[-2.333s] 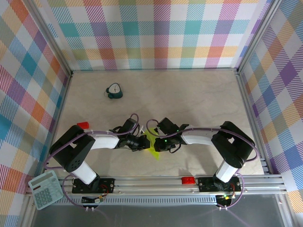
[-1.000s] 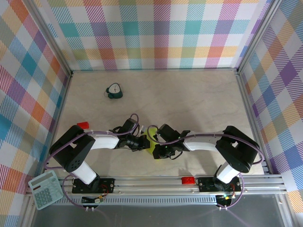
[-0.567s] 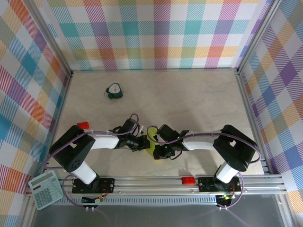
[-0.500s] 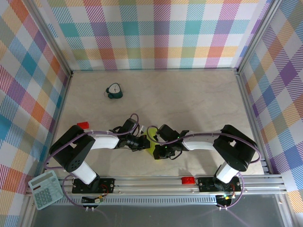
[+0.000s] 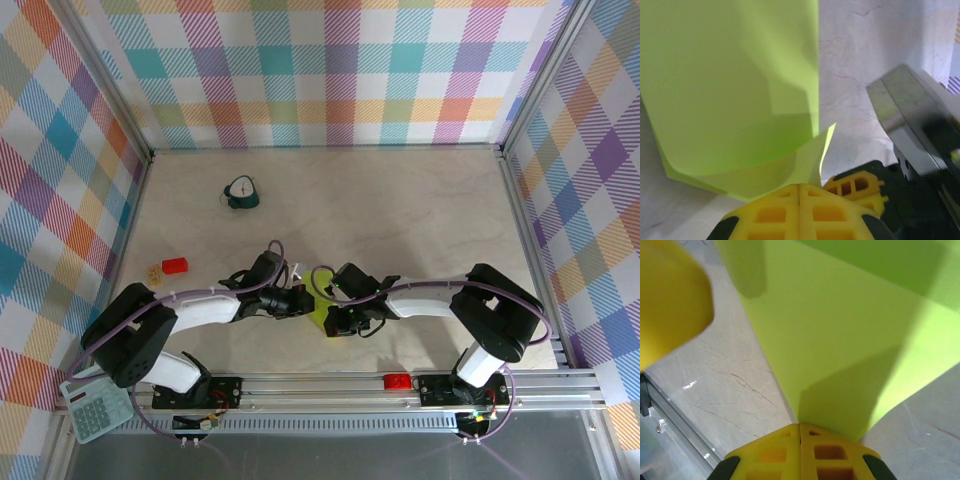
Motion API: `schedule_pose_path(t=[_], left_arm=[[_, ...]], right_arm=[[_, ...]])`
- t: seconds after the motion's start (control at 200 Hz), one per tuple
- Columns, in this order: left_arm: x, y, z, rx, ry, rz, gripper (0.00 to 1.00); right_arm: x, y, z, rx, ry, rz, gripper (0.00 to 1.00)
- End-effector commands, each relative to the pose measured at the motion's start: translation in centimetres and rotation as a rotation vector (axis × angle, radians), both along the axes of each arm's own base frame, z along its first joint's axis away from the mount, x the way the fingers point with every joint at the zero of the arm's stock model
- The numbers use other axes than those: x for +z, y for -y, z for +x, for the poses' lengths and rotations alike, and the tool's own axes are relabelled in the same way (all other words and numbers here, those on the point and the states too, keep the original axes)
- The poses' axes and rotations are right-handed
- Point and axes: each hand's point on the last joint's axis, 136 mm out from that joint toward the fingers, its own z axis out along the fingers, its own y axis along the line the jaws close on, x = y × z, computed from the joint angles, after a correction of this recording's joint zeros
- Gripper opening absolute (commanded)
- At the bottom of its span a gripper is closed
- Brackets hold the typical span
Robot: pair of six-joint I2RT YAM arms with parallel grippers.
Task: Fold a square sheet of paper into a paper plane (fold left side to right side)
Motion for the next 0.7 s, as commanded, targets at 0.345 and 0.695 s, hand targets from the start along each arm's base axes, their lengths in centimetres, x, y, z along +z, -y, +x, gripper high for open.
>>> schedule_pose_path(t=[0.345, 0.695], left_arm=[[-0.8, 2.1, -2.3, -0.032, 0.005, -0.011, 0.05], [-1.9, 2.1, -1.7, -0.004, 0.002, 0.021, 0.04]], right_arm=[[-5.4, 5.7, -2.6, -0.039, -0.101, -0.256, 0.0], [-5.4, 5.7, -2.5, -0.029, -0.1, -0.265, 0.0]])
